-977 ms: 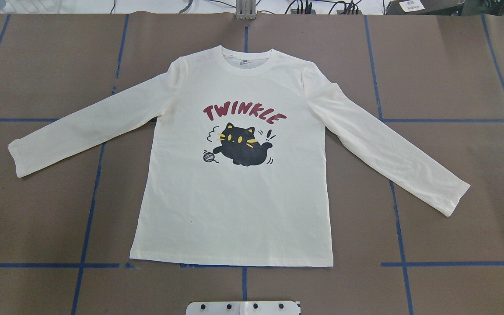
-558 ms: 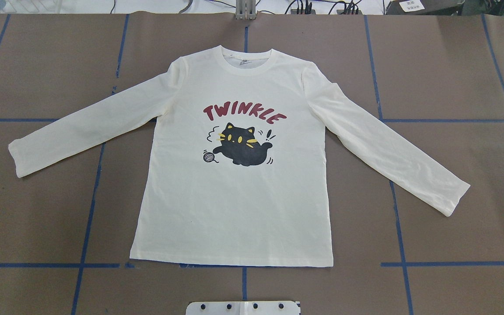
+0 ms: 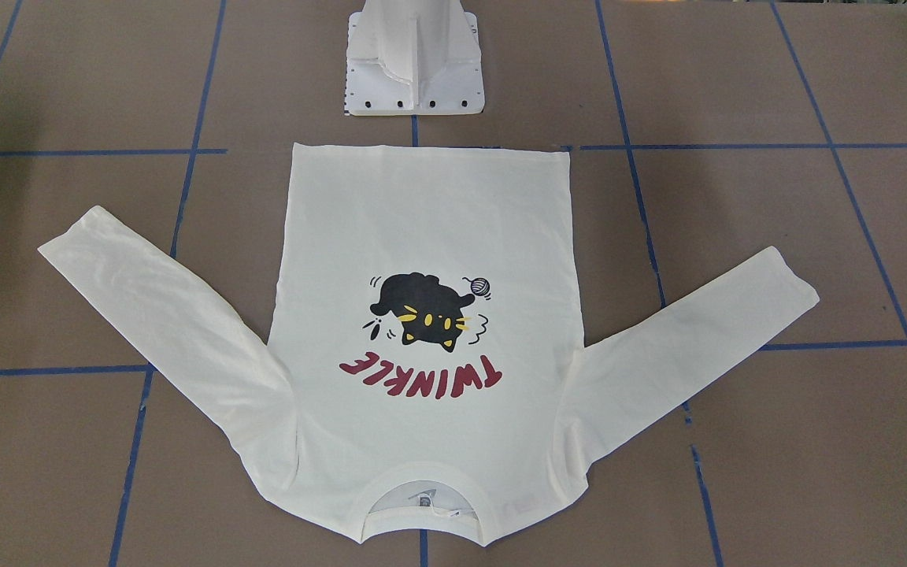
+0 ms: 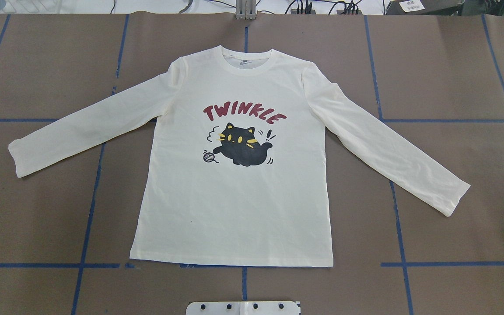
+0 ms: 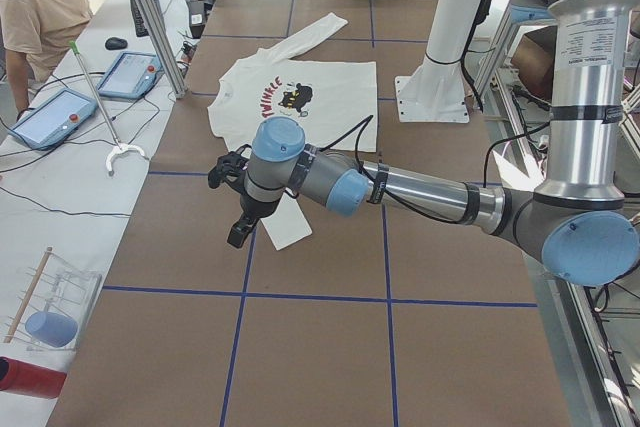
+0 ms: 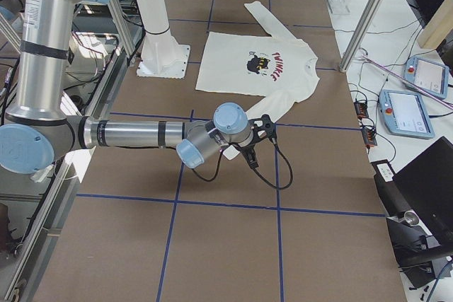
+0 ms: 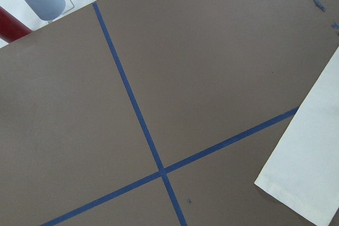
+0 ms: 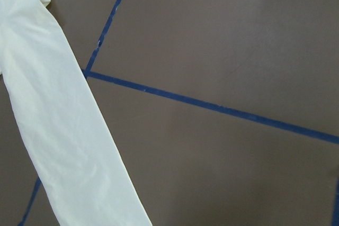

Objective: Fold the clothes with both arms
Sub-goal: 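Move the right gripper toward the cuff of the sleeve nearest it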

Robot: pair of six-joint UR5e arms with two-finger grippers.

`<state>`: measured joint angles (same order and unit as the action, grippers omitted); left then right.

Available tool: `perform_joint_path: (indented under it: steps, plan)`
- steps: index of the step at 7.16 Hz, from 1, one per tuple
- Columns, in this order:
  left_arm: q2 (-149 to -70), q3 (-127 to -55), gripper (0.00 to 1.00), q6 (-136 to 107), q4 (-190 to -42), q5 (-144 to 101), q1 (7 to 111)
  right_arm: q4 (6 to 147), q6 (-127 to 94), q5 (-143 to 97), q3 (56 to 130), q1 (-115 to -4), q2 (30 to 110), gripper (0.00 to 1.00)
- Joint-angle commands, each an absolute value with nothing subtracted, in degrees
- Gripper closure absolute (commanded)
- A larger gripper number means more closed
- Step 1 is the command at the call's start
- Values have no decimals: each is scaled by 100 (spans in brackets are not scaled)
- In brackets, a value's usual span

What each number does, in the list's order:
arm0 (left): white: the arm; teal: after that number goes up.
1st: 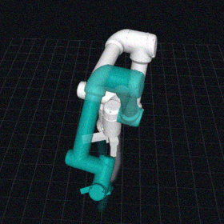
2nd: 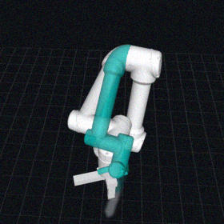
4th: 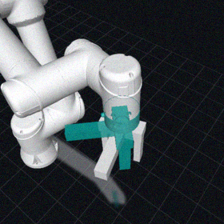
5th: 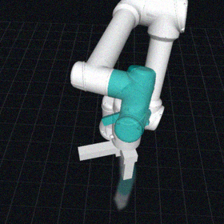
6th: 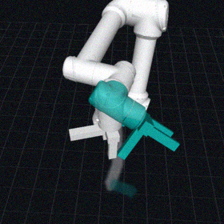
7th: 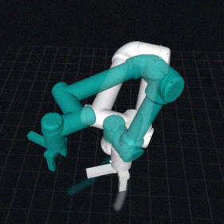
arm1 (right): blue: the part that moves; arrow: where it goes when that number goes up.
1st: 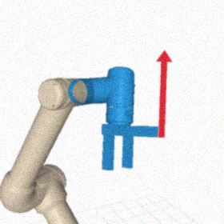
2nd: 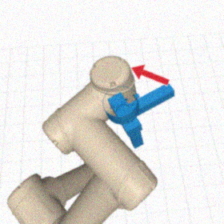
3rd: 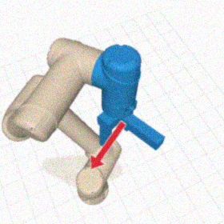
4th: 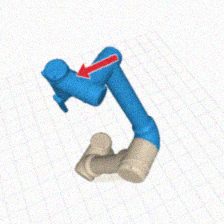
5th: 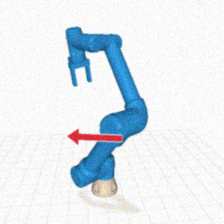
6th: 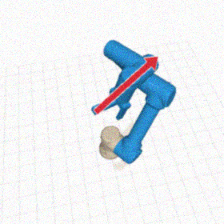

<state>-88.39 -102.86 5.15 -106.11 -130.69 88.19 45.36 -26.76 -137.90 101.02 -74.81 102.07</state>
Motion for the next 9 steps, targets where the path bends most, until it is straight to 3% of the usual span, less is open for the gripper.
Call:
perform_joint_path:
  steps: [1,4,9]
  plan:
    - [-8850,-10310,0,510,-10617,-13069,8815,3064,-4652,-12434,10116,-5948,10667,3]
    - [-8851,-10327,0,510,-10617,-13069,8815,2471,-5623,-11541,9915,-4941,10907,30]
    - [-8851,-10318,0,510,-10617,-13069,8815,2452,-5695,-11075,9335,-4597,10635,34]
